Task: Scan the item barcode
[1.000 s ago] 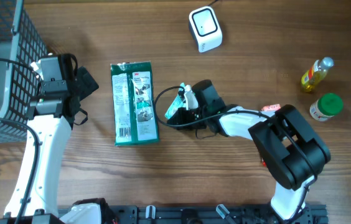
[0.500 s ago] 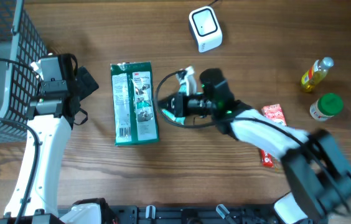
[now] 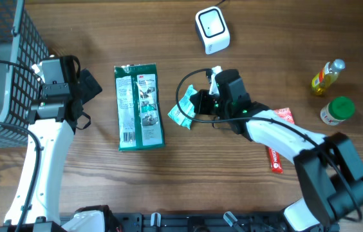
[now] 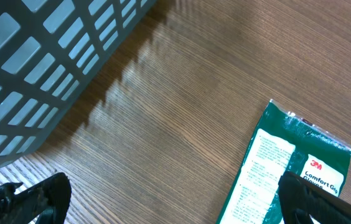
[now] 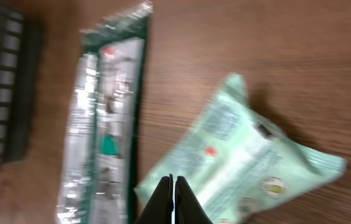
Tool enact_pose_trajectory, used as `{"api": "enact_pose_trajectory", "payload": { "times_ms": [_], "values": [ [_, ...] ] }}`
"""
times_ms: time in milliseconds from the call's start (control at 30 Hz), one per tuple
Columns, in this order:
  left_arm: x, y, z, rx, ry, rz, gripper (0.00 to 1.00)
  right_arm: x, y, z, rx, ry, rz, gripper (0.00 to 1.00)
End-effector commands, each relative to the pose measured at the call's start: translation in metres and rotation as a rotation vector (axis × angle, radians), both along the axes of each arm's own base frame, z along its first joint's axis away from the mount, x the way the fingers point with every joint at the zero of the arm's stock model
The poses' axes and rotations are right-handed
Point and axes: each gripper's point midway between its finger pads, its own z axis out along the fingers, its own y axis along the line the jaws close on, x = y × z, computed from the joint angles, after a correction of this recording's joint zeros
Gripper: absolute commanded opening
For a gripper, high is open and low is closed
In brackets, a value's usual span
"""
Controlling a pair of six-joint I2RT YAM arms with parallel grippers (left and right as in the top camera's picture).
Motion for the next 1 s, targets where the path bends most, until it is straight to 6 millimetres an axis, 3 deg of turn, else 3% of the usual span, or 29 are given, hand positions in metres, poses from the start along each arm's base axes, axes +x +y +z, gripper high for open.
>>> {"api": "enact_pose_trajectory", "payload": {
  "times_ms": [0, 100, 167, 233, 333, 467, 533, 633, 833, 867, 967],
  "values": [
    [0.001, 0.004, 0.005, 0.018, -0.009, 0.005, 1.0, -0.004, -0.012, -0.038, -0.095, 0.056, -0.021, 0.05],
    [0.001, 0.004, 0.005, 0.018, -0.009, 0.005, 1.0, -0.01, -0.015, -0.055, -0.116, 0.108, -0.024, 0.05],
    [0.001, 0.004, 0.005, 0.018, -0.009, 0.005, 1.0, -0.016, -0.011, -0.053, -0.076, 0.157, -0.032, 0.05],
    [0.001, 0.004, 0.005, 0.018, -0.009, 0.005, 1.0, -0.018, 0.0, -0.033, -0.008, 0.148, 0.01, 0.05],
    [0.001, 0.004, 0.005, 0.018, -0.009, 0.005, 1.0, -0.009, 0.009, 0.019, 0.06, 0.059, 0.025, 0.05],
    [0.001, 0.004, 0.005, 0.018, -0.009, 0.005, 1.0, 0.003, -0.001, 0.071, 0.048, -0.096, -0.017, 0.06],
    [0.001, 0.004, 0.005, 0.018, -0.009, 0.005, 1.0, 0.009, -0.009, 0.079, -0.007, -0.167, -0.027, 0.08],
    [0.001, 0.004, 0.005, 0.018, -0.009, 0.005, 1.0, 0.014, -0.023, 0.067, -0.103, -0.18, -0.058, 0.15],
    [0.001, 0.004, 0.005, 0.018, -0.009, 0.005, 1.0, 0.013, -0.037, 0.016, -0.218, -0.103, -0.079, 0.18],
    [0.001, 0.004, 0.005, 0.018, -0.009, 0.005, 1.0, 0.012, -0.038, 0.002, -0.253, -0.09, -0.055, 0.21],
    [0.001, 0.004, 0.005, 0.018, -0.009, 0.005, 1.0, 0.014, -0.047, -0.017, -0.312, -0.069, -0.082, 0.27]
  ]
}}
